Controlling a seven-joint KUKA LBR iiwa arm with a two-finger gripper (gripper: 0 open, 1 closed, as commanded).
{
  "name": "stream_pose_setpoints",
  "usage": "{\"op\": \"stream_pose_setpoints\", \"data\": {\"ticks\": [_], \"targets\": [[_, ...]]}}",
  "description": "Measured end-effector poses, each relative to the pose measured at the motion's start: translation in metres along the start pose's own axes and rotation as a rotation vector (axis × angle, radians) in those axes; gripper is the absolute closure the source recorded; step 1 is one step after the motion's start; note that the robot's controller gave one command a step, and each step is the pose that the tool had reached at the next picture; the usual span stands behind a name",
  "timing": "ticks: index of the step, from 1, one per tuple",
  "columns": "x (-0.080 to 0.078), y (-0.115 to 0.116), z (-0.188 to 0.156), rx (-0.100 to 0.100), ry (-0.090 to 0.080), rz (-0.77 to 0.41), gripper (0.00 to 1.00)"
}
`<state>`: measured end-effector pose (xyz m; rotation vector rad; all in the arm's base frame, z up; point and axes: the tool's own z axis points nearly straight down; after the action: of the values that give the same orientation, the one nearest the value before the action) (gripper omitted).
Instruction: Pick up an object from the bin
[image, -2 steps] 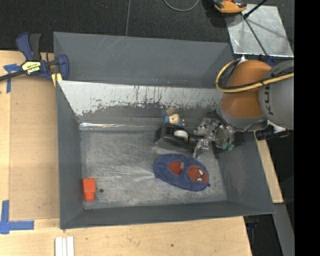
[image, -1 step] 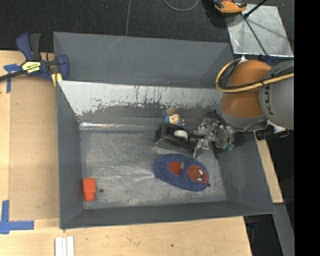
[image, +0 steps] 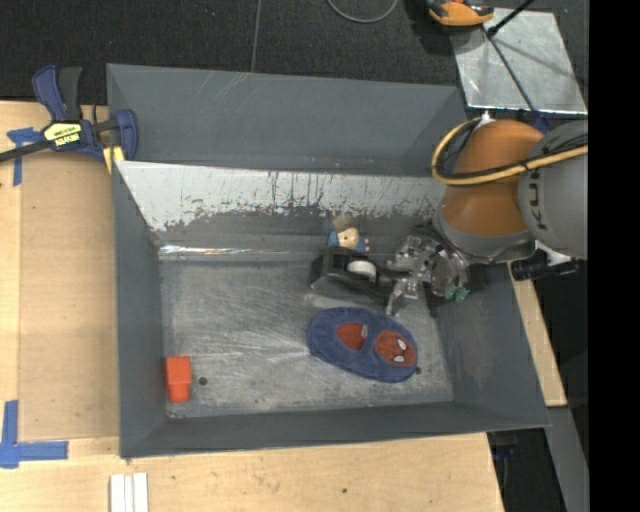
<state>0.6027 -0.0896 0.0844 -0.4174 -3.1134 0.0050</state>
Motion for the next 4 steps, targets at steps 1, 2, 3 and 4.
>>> {"op": "stream_pose_setpoints", "data": {"ticks": [1,2,3,4], "targets": [[0.0,0.0,0.0,0.0,0.0,0.0,1.0],[0.0,0.0,0.0,0.0,0.0,0.0,1.0],[0.0,0.0,0.0,0.0,0.0,0.0,1.0],[0.0,0.0,0.0,0.0,0.0,0.0,1.0]]}}
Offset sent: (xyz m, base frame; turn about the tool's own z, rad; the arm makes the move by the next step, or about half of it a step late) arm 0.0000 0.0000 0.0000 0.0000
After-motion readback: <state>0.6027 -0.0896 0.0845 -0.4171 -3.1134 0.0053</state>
